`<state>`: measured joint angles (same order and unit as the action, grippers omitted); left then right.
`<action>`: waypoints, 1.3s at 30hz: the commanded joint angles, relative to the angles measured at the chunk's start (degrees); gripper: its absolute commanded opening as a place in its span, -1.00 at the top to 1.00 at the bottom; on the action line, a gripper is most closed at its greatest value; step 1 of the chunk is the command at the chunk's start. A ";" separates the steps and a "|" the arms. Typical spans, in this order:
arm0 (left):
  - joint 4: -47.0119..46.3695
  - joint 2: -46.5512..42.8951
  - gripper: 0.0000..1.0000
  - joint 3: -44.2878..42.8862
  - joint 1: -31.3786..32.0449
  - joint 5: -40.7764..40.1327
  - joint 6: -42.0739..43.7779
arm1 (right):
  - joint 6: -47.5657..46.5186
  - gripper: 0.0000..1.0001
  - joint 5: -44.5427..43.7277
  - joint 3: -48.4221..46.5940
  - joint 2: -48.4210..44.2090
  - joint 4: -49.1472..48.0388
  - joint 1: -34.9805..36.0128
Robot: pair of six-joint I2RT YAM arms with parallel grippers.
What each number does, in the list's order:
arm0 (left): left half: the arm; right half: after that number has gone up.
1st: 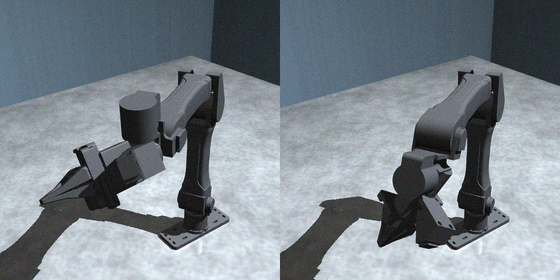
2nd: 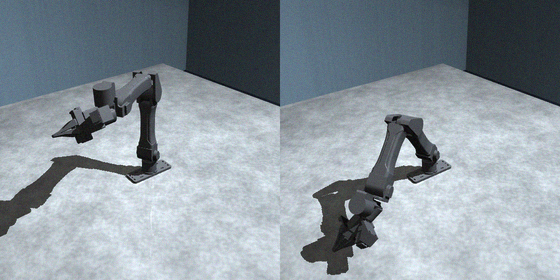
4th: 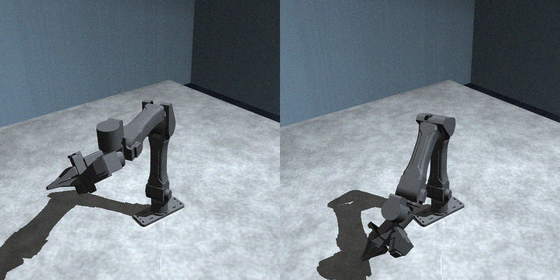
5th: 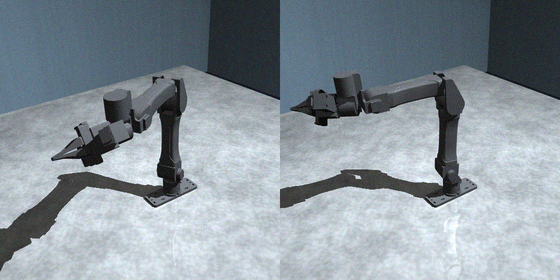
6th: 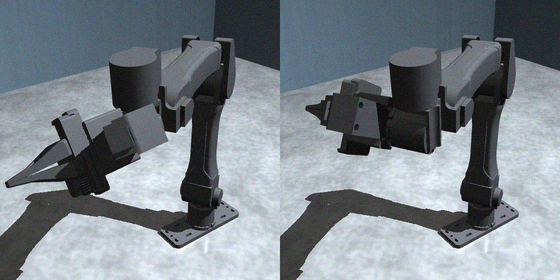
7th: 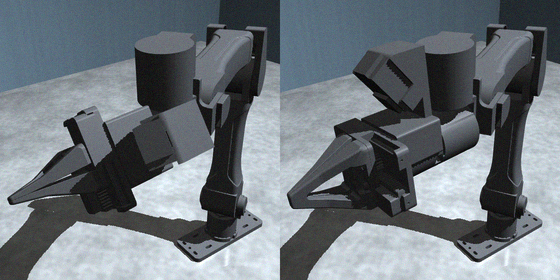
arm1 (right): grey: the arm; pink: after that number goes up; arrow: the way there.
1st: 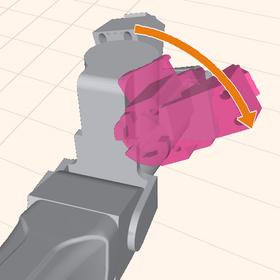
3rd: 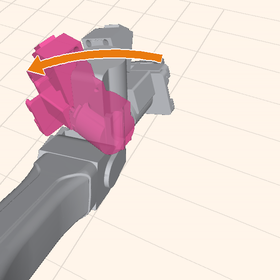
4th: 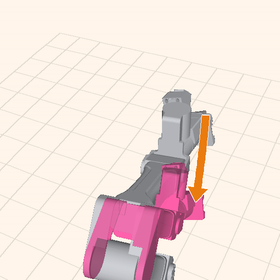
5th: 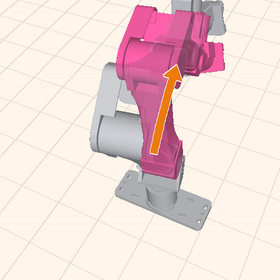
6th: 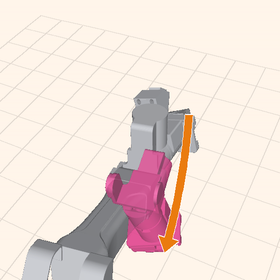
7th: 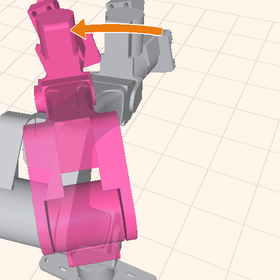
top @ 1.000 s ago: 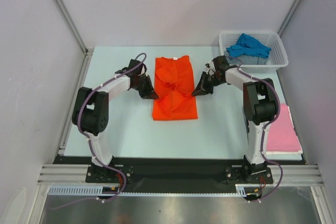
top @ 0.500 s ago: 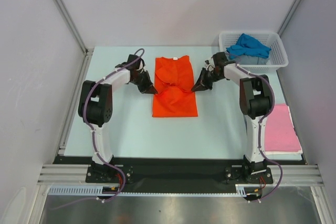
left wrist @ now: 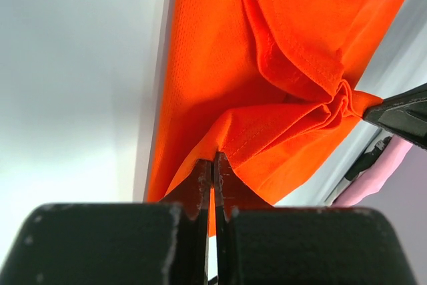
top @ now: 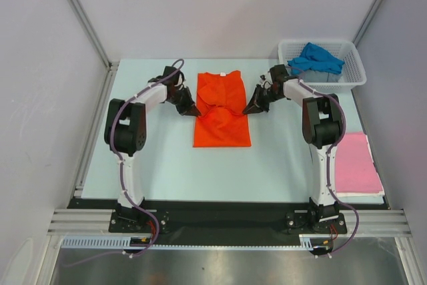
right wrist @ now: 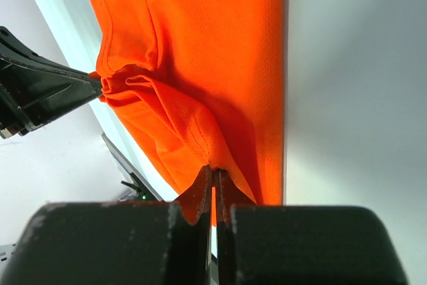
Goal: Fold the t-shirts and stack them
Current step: Fold the tshirt
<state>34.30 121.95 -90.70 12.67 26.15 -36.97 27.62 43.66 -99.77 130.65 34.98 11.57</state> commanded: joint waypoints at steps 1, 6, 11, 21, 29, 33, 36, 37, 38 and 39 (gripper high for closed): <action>0.41 0.83 0.99 -3.52 -0.45 0.92 0.85 | 0.42 1.00 0.99 -3.68 0.83 1.40 -0.50; 0.94 1.80 0.99 -4.49 -0.45 0.66 0.94 | 0.07 1.00 0.99 -4.47 1.54 2.46 -0.94; 1.64 2.41 0.99 -5.02 -0.45 0.13 1.20 | 0.25 1.00 1.60 -5.17 2.33 2.37 -1.29; 2.78 3.56 0.80 -7.65 -0.62 -1.36 1.46 | 0.07 0.86 2.31 -5.53 3.38 2.02 -2.26; 4.81 -8.00 0.03 -8.11 -0.19 -13.13 7.17 | -8.62 0.38 -7.78 -15.10 1.20 15.53 -3.40; -0.54 -16.72 0.01 -1.17 1.30 -13.24 8.32 | -10.65 0.10 -11.41 -13.10 -3.46 16.79 -3.14; -6.60 -19.46 0.18 5.16 3.49 -6.40 7.18 | -7.50 0.11 -5.28 -5.13 -7.07 10.83 -1.65; -11.40 -19.64 0.27 7.00 4.11 -4.64 5.70 | -6.53 0.12 -4.38 -3.17 -7.86 8.55 -0.25; -13.71 -19.65 0.32 10.42 4.82 -0.96 4.72 | -4.43 0.14 -3.85 -1.50 -9.35 3.83 0.46; -16.44 -19.21 0.38 12.02 6.22 0.90 3.85 | -3.28 0.20 -2.45 0.52 -9.88 1.25 1.25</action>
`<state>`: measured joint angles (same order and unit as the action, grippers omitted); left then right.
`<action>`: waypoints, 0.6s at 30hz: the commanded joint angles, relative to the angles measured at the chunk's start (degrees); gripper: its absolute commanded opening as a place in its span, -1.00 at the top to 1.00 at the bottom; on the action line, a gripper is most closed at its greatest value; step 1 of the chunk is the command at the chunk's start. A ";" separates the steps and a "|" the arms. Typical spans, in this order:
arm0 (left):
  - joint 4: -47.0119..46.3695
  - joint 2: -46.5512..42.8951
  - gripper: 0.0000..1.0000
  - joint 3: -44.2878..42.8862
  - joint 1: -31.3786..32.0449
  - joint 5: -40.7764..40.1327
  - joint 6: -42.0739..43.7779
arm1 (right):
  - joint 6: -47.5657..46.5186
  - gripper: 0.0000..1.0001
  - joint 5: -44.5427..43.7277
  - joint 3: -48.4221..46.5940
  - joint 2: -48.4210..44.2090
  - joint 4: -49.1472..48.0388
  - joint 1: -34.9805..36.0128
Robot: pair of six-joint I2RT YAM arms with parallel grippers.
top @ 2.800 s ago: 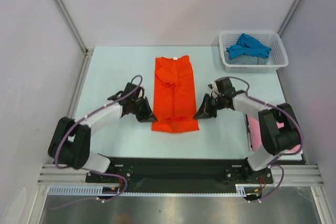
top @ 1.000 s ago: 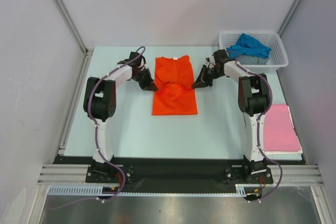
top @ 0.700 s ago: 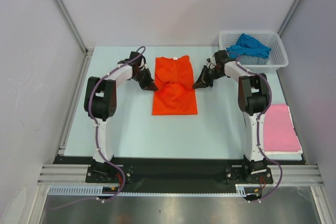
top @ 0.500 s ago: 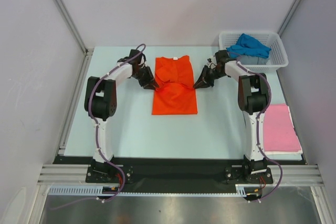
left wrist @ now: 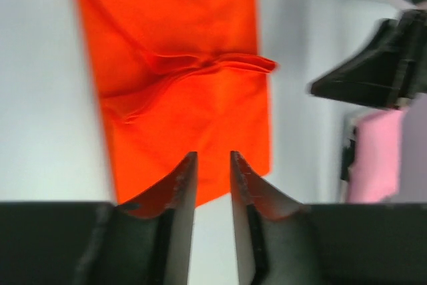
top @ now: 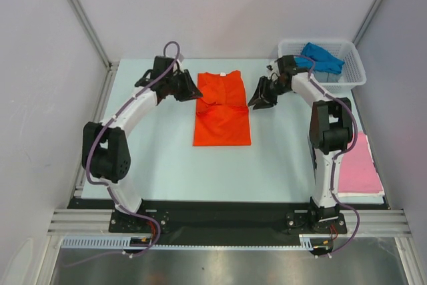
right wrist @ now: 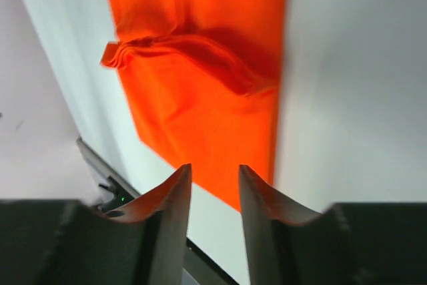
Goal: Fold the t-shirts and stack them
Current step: Fold the tshirt
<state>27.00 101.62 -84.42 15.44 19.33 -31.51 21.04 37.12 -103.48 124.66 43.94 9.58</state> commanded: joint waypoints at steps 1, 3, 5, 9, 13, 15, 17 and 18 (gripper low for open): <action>-13.51 1.90 0.48 7.15 4.15 8.96 -3.37 | 5.22 0.27 4.97 7.73 -4.33 -10.60 3.86; -17.23 2.79 0.54 10.23 6.25 9.84 -4.70 | 11.72 0.47 7.68 11.97 -5.30 -21.32 5.35; -22.77 4.45 0.56 12.69 7.23 10.29 -6.28 | 15.94 0.59 8.49 17.60 -5.57 -31.92 6.23; -29.63 7.88 0.60 15.51 7.76 11.43 -9.10 | 25.43 0.73 7.96 23.67 -4.61 -45.85 7.11; -32.97 11.40 0.60 15.61 7.50 11.25 -9.45 | 27.91 0.88 7.35 24.82 -1.28 -51.32 7.29; -33.77 13.59 0.60 14.73 7.06 11.52 -9.71 | 28.18 0.90 7.35 24.38 -0.04 -53.16 7.12; -34.82 14.83 0.61 13.85 6.53 11.78 -9.98 | 28.10 0.91 7.00 23.51 1.72 -53.61 7.03; -35.00 15.96 0.61 13.59 6.01 11.87 -9.89 | 28.09 0.91 7.00 22.20 2.60 -53.52 7.03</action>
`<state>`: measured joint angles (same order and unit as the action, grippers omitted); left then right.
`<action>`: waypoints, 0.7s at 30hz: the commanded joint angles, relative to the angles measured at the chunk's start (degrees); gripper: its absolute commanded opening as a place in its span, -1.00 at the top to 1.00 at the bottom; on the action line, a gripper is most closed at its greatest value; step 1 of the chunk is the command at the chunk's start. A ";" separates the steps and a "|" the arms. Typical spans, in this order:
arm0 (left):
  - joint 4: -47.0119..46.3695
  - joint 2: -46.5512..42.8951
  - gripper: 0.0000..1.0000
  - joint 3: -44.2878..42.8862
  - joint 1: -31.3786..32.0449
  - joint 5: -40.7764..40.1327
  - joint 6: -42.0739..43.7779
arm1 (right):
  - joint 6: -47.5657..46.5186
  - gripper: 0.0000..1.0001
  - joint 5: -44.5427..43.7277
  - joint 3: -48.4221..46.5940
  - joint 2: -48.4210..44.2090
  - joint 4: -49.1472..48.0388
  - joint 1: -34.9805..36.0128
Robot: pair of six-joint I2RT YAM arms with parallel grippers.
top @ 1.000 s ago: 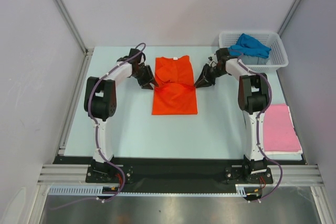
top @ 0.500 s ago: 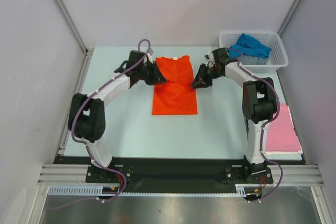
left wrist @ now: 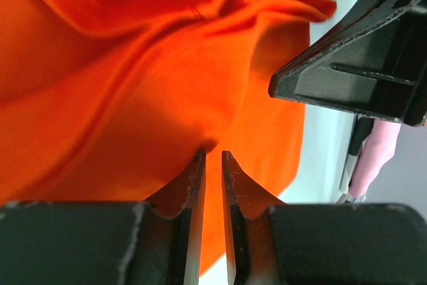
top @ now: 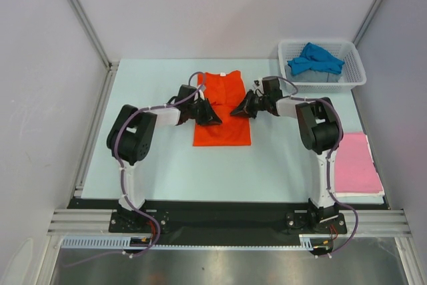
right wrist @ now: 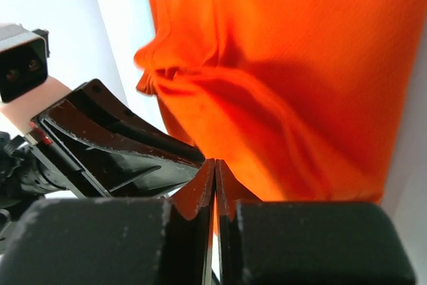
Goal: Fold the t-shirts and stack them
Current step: Fold the tshirt
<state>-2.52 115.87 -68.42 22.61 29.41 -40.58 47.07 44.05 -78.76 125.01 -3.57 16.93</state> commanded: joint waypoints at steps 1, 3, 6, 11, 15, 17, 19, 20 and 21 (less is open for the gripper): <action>-5.56 2.16 0.61 -2.76 -1.43 1.88 -0.73 | 2.06 0.91 0.24 -3.15 2.95 -5.92 -0.40; -6.52 3.56 0.62 -3.12 -2.56 2.41 -0.82 | 2.32 0.92 0.07 -4.20 4.89 -5.92 -0.67; -7.14 4.62 0.62 -3.47 -4.23 3.11 -0.64 | 2.41 0.92 -0.28 -6.14 6.65 -6.01 -1.19; -7.85 6.38 0.62 -5.05 -6.70 4.16 -0.55 | 2.59 0.92 -0.28 -9.73 9.02 -5.65 -2.42; -8.46 8.14 0.62 -6.46 -8.72 5.57 -1.08 | 2.77 0.91 -0.46 -12.46 11.39 -4.87 -3.83; -7.59 9.02 0.63 -7.69 -9.34 5.48 -0.65 | 2.50 0.91 -0.63 -14.13 12.27 -3.99 -4.45; -6.62 9.63 0.63 -8.56 -10.22 5.66 -0.38 | 1.72 0.92 -0.72 -15.45 13.67 -2.59 -5.41; -6.27 9.89 0.63 -9.44 -10.48 5.83 -0.29 | 1.36 0.92 -0.64 -16.15 14.20 -1.88 -5.59; -5.83 10.24 0.63 -9.80 -10.92 6.01 -0.12 | 1.01 0.91 -0.29 -17.55 14.82 -1.27 -5.94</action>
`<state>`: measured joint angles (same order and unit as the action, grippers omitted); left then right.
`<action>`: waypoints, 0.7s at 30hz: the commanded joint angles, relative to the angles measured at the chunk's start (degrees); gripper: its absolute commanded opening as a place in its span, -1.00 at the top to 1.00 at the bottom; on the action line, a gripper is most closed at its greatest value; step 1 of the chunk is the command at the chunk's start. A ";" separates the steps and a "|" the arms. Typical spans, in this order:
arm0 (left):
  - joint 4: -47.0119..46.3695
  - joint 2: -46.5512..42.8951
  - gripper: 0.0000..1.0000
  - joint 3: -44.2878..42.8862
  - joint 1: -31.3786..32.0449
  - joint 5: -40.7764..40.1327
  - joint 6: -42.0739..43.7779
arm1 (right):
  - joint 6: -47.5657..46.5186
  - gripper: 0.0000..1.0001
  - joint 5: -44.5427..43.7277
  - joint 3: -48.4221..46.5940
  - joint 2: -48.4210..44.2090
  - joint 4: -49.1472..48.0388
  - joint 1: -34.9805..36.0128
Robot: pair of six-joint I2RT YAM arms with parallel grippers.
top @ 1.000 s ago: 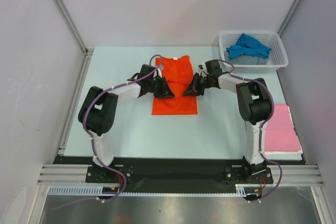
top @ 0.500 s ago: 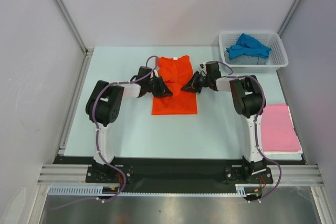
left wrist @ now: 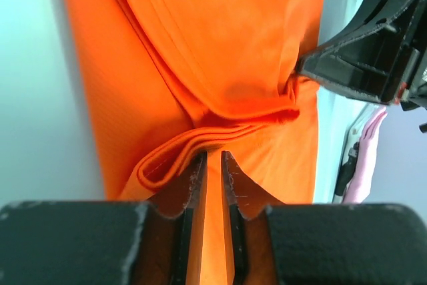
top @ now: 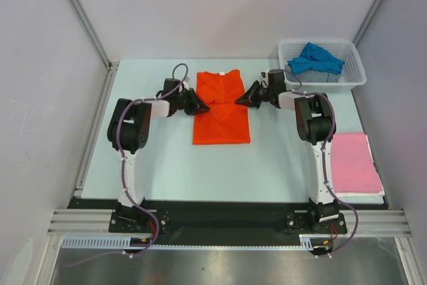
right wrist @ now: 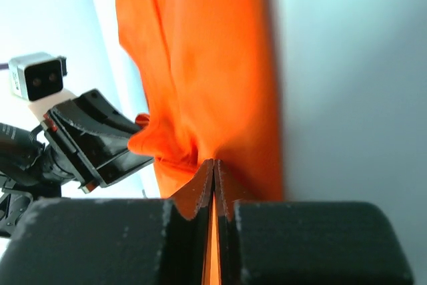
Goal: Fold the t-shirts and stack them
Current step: Fold the tshirt
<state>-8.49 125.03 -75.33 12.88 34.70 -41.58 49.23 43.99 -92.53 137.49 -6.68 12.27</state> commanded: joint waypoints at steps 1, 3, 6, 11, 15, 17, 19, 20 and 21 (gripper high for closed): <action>0.66 1.18 0.63 -3.33 -1.28 0.90 1.50 | -1.50 0.92 -0.04 -4.32 2.86 2.45 -1.72; 3.64 0.57 0.62 -5.00 -1.37 0.90 3.86 | -2.03 0.92 0.74 -5.46 3.13 3.51 -2.16; 9.95 -1.71 0.54 -7.37 -1.37 0.02 6.94 | -5.01 0.91 1.71 -8.62 1.91 9.28 -3.22; 15.96 -10.85 0.30 -7.82 -1.20 -2.88 8.71 | -11.69 0.89 1.37 -13.99 -2.57 23.45 -3.75; 12.30 -16.04 0.28 -1.59 -0.23 -0.43 4.34 | -14.95 0.84 1.01 -11.36 -8.98 28.12 -2.78; 8.77 -17.97 0.32 4.71 0.21 0.98 2.30 | -14.87 0.82 2.59 -8.82 -10.39 28.21 -1.99; 4.46 -18.59 0.40 9.82 0.91 2.56 0.28 | -15.04 0.81 4.79 -5.04 -11.63 27.51 -0.15; 3.32 -18.86 0.43 11.33 1.09 2.83 -0.07 | -15.13 0.80 6.36 -4.07 -11.72 27.51 0.55; 1.65 -19.12 0.45 12.56 1.18 2.92 -0.86 | -15.31 0.81 7.33 -2.93 -11.55 27.42 2.56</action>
<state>-1.96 106.00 -67.81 13.02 35.18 -39.29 36.05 46.57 -98.48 128.18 18.39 10.63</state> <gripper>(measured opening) 0.286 0.098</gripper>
